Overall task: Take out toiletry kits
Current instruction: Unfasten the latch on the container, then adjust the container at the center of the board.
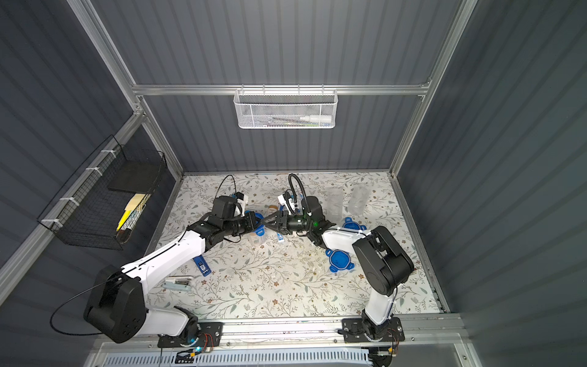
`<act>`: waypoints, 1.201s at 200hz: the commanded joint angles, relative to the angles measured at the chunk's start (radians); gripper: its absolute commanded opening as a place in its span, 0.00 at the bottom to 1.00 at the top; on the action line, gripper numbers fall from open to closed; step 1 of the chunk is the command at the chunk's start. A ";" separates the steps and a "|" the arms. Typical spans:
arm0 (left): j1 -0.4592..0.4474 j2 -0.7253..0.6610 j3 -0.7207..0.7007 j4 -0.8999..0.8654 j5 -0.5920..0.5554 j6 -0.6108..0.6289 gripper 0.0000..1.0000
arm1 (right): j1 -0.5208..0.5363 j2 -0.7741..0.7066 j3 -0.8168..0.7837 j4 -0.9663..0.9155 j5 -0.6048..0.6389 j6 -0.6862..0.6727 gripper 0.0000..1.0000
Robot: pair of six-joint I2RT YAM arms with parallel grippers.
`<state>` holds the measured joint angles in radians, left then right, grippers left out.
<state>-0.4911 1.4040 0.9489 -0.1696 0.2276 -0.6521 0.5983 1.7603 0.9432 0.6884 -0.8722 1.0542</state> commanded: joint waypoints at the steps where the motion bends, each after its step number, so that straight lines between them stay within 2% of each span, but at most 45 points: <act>1: 0.005 0.036 -0.033 -0.287 -0.066 0.004 0.00 | 0.004 0.008 0.007 0.021 -0.012 -0.008 0.54; 35: 0.005 0.028 0.066 -0.330 -0.079 0.030 0.00 | 0.003 -0.002 0.012 -0.040 0.000 -0.042 0.52; 78: 0.005 0.004 0.219 -0.399 -0.091 0.074 0.00 | 0.004 -0.057 0.029 -0.213 0.043 -0.160 0.49; 110: 0.005 -0.022 0.282 -0.431 -0.092 0.084 0.00 | 0.003 -0.087 0.044 -0.298 0.071 -0.219 0.49; 154: 0.005 -0.079 0.276 -0.516 -0.060 0.131 0.00 | 0.003 -0.110 0.083 -0.417 0.101 -0.295 0.49; 183: 0.005 -0.123 0.230 -0.574 -0.077 0.160 0.00 | 0.001 -0.099 0.187 -0.538 0.163 -0.360 0.50; 203: 0.005 -0.129 0.198 -0.591 -0.083 0.164 0.00 | 0.000 -0.050 0.303 -0.642 0.222 -0.389 0.49; 240: 0.005 -0.132 0.165 -0.560 -0.033 0.176 0.00 | 0.003 0.105 0.493 -0.688 0.224 -0.419 0.49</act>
<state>-0.4892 1.2808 1.1351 -0.7151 0.1604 -0.5110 0.5983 1.7683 1.3556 0.0826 -0.6792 0.6937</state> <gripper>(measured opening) 0.047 0.492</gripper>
